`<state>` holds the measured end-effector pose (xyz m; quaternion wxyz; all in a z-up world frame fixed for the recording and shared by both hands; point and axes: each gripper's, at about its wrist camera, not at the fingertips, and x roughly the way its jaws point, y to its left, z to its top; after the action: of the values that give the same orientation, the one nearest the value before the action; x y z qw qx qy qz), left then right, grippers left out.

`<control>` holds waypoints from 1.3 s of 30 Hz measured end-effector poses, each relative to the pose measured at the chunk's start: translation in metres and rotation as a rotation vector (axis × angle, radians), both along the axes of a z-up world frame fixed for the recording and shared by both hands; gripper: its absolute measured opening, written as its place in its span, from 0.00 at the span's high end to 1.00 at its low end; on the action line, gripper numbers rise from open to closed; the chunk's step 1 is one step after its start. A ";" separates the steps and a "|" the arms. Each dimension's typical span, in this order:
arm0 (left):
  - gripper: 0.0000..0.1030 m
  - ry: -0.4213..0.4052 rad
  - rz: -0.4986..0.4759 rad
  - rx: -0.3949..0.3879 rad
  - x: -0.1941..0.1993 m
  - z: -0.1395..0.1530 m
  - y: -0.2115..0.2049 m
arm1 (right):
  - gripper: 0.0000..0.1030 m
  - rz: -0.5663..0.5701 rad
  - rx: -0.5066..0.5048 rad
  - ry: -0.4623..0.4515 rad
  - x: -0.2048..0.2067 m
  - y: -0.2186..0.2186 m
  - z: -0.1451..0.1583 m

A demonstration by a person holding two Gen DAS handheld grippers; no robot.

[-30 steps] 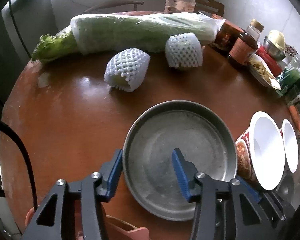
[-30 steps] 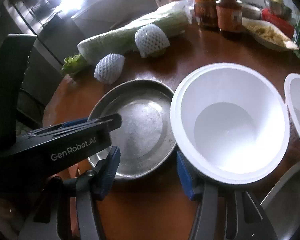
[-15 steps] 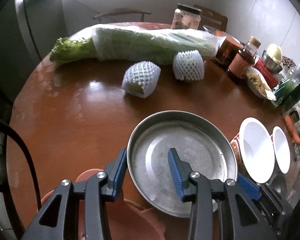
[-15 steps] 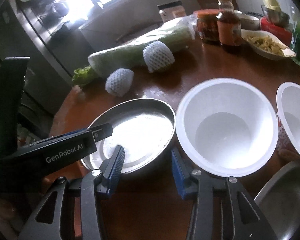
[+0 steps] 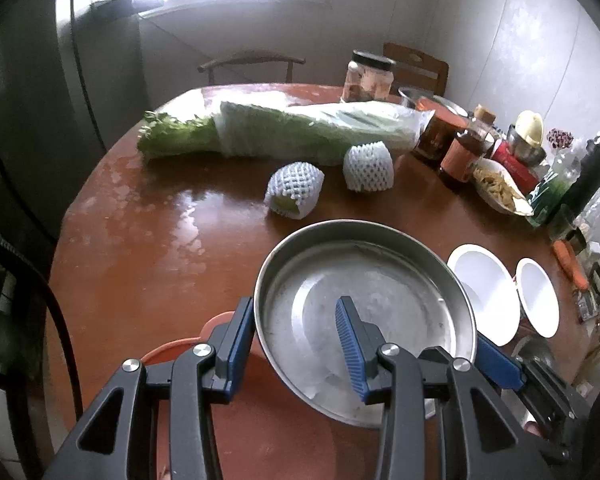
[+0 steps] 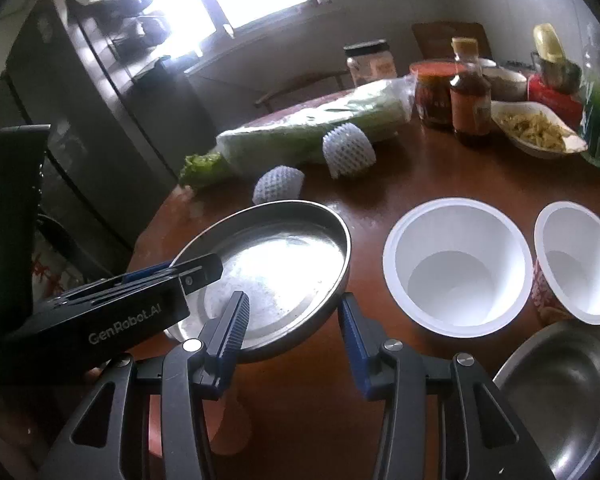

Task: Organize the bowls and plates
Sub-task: 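Lift the silver tray with the left gripper and carry it over the pink plate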

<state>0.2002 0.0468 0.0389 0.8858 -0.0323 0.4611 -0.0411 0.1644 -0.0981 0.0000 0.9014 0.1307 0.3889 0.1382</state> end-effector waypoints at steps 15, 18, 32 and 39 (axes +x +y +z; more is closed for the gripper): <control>0.60 -0.113 0.065 0.001 -0.063 0.037 0.033 | 0.54 0.082 -0.015 -0.107 -0.046 0.030 0.030; 0.60 -0.141 0.084 0.009 -0.078 0.045 0.041 | 0.54 0.108 -0.016 -0.130 -0.056 0.040 0.036; 0.60 -0.201 0.150 0.020 -0.124 0.059 0.068 | 0.54 0.197 -0.048 -0.213 -0.090 0.073 0.052; 0.60 -0.185 0.171 0.009 -0.137 0.042 0.074 | 0.54 0.228 -0.072 -0.203 -0.099 0.079 0.039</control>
<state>0.0634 0.1210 0.0808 0.9250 -0.0635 0.3732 0.0340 0.0656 -0.0195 0.0393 0.9186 0.0386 0.3130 0.2380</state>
